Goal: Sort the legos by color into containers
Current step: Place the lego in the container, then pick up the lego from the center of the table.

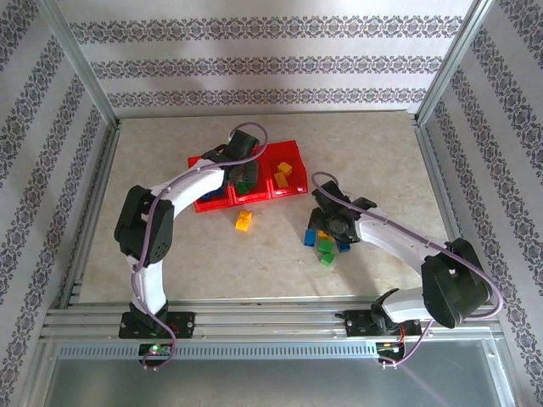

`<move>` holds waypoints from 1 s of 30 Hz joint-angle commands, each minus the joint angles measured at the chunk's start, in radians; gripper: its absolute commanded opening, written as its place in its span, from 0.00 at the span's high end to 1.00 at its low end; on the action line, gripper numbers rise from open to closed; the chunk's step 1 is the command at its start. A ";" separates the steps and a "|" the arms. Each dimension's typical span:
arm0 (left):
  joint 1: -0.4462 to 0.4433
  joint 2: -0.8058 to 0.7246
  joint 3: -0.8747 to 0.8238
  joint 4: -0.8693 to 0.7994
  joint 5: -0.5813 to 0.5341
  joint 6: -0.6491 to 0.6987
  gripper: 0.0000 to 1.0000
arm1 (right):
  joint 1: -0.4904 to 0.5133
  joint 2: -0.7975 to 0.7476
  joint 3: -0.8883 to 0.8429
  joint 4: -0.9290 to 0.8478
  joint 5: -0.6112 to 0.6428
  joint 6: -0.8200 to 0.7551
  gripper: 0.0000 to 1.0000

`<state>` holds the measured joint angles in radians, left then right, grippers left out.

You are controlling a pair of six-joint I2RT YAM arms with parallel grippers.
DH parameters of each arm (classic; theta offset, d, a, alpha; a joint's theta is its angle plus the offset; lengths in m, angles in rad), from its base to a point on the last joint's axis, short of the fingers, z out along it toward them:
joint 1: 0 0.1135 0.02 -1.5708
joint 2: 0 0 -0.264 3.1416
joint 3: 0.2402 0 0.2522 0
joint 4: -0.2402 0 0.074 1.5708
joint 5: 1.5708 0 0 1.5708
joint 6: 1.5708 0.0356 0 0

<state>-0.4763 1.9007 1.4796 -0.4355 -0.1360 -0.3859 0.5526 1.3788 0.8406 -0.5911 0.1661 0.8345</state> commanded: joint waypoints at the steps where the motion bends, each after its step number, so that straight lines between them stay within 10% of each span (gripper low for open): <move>1: 0.009 -0.101 -0.049 0.064 0.032 -0.032 0.38 | -0.005 0.024 0.037 -0.040 -0.009 -0.002 0.26; 9: 0.010 -0.262 -0.209 0.137 0.017 -0.072 0.00 | -0.046 0.037 0.028 -0.053 -0.046 -0.012 0.36; 30: 0.010 -0.432 -0.427 0.236 -0.028 -0.097 0.00 | -0.061 0.126 0.022 -0.023 -0.089 -0.041 0.42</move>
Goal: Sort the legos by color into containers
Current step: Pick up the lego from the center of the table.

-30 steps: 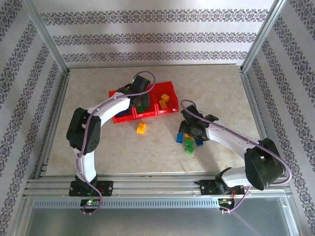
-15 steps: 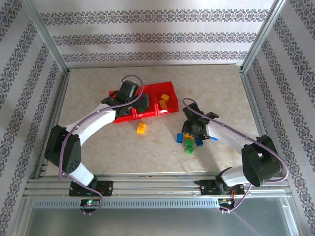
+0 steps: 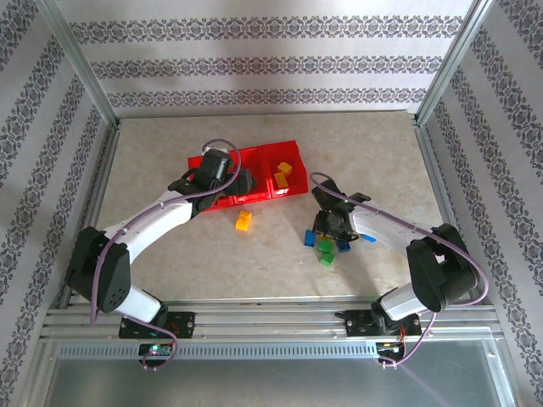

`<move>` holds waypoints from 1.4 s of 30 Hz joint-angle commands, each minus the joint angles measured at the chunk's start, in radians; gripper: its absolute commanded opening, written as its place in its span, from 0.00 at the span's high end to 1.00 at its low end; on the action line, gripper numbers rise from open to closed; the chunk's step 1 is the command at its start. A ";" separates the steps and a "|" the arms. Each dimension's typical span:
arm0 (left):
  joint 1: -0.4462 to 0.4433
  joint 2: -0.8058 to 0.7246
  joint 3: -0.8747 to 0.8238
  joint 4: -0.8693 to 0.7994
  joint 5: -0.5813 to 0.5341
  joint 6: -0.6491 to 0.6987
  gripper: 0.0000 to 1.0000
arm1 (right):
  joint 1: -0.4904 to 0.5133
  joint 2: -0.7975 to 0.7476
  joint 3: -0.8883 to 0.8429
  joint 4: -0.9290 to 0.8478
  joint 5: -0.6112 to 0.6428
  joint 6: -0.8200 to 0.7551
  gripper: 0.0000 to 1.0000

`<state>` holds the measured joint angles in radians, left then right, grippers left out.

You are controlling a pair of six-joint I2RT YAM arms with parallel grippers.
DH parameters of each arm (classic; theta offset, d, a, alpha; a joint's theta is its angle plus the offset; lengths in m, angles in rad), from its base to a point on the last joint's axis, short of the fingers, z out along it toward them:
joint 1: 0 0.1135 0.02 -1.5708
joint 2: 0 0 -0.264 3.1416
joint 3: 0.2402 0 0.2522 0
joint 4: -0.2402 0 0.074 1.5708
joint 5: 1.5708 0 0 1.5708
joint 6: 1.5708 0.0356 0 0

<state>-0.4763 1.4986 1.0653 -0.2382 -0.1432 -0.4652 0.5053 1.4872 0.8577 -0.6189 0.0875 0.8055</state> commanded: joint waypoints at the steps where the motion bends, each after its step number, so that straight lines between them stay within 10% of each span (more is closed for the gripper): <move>1: 0.011 -0.031 -0.014 0.038 -0.021 -0.018 0.00 | -0.014 0.021 0.004 0.008 -0.013 -0.013 0.42; 28: 0.011 -0.020 -0.019 0.022 -0.024 -0.020 0.00 | -0.034 0.067 -0.024 0.065 -0.026 -0.012 0.47; 42: 0.011 -0.044 -0.029 0.014 -0.063 -0.015 0.00 | -0.046 -0.054 -0.037 0.066 -0.005 -0.030 0.69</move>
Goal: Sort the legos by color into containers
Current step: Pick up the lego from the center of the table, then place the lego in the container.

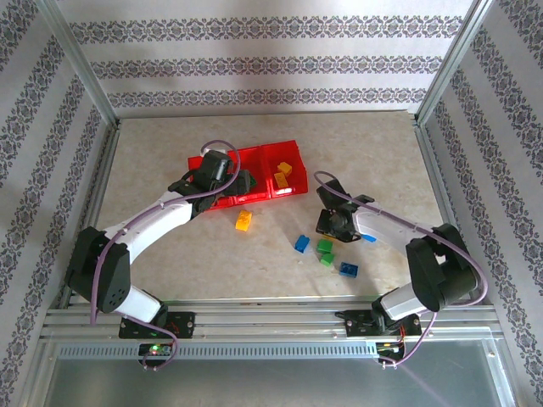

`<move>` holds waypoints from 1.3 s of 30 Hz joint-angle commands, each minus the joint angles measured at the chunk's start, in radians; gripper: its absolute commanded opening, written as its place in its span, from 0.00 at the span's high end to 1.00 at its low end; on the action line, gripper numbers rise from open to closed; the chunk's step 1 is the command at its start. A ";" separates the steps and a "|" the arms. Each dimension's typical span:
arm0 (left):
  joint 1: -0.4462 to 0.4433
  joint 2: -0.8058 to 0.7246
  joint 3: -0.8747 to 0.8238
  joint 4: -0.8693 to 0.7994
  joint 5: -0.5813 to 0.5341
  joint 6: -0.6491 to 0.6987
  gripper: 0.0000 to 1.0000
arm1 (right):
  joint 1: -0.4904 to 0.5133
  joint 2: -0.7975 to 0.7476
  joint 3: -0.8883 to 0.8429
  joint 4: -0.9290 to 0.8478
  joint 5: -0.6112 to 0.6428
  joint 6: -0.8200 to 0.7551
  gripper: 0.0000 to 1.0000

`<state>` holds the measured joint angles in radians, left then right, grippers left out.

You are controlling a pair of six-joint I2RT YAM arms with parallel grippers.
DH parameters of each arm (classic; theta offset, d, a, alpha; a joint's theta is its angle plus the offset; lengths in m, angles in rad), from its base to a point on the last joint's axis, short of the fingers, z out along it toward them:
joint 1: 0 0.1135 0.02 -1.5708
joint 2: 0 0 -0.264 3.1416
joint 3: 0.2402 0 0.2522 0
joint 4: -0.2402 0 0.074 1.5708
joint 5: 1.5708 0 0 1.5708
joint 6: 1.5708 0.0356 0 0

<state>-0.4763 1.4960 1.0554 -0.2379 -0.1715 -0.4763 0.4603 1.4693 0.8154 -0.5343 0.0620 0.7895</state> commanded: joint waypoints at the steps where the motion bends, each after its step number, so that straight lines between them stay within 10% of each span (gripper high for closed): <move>1: 0.011 -0.043 -0.021 0.014 -0.039 -0.005 0.00 | 0.003 -0.046 0.012 -0.021 0.026 -0.020 0.69; 31: 0.010 -0.233 -0.229 0.111 0.062 -0.051 0.00 | 0.062 0.555 0.812 -0.027 0.083 -0.319 0.67; 39: 0.004 -0.233 -0.255 0.121 0.099 -0.060 0.00 | 0.055 0.597 0.857 -0.025 0.081 -0.324 0.45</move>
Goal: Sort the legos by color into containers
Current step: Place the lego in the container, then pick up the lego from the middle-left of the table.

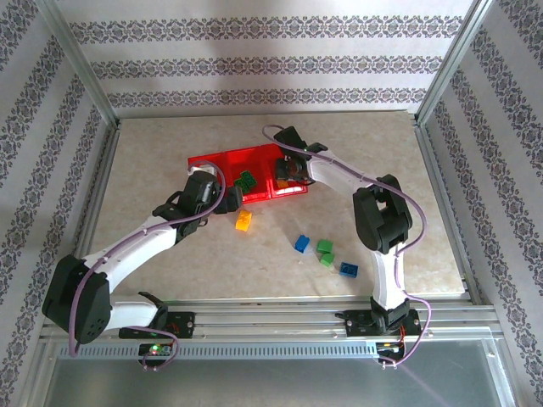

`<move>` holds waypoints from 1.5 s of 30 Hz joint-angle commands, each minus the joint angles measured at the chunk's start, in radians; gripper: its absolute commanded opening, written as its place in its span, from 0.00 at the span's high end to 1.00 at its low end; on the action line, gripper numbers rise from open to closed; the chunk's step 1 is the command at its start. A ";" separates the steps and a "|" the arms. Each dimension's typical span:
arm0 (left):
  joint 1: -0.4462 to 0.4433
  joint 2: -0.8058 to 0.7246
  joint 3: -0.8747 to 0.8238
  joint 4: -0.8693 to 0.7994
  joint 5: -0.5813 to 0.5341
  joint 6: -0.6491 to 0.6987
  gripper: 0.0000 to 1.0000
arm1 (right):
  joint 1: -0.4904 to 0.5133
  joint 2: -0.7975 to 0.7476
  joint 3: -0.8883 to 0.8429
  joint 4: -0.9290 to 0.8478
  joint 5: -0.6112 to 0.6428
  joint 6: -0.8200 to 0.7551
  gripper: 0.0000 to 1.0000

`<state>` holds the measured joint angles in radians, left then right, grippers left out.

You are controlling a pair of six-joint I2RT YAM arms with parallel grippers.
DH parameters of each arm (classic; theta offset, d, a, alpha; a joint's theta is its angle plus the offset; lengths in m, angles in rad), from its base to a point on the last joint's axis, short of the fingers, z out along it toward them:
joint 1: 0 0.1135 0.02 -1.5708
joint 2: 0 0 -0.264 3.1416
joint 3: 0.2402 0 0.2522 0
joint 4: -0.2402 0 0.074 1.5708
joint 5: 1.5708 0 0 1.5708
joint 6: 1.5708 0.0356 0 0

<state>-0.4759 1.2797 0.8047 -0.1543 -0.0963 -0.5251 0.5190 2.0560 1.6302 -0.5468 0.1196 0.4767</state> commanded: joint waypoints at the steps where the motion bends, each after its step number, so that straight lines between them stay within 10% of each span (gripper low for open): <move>1: 0.004 -0.017 -0.003 0.038 0.028 -0.007 0.00 | -0.004 0.011 0.047 -0.013 0.024 -0.011 0.43; 18: -0.137 0.036 0.053 0.041 0.063 0.062 0.02 | -0.004 -0.197 -0.067 -0.003 0.028 0.037 0.38; 31: -0.399 0.284 0.202 0.047 0.152 0.104 0.09 | -0.040 -0.593 -0.485 -0.054 0.100 0.185 0.24; 36: -0.444 0.378 0.261 0.018 0.199 0.120 0.12 | -0.058 -0.739 -0.624 -0.106 0.117 0.227 0.02; 45: -0.481 0.500 0.351 -0.070 0.204 0.170 0.19 | -0.086 -0.928 -0.792 -0.167 0.134 0.313 0.02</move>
<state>-0.9375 1.7569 1.1202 -0.1680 0.1013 -0.3954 0.4446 1.1667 0.8696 -0.6739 0.2222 0.7399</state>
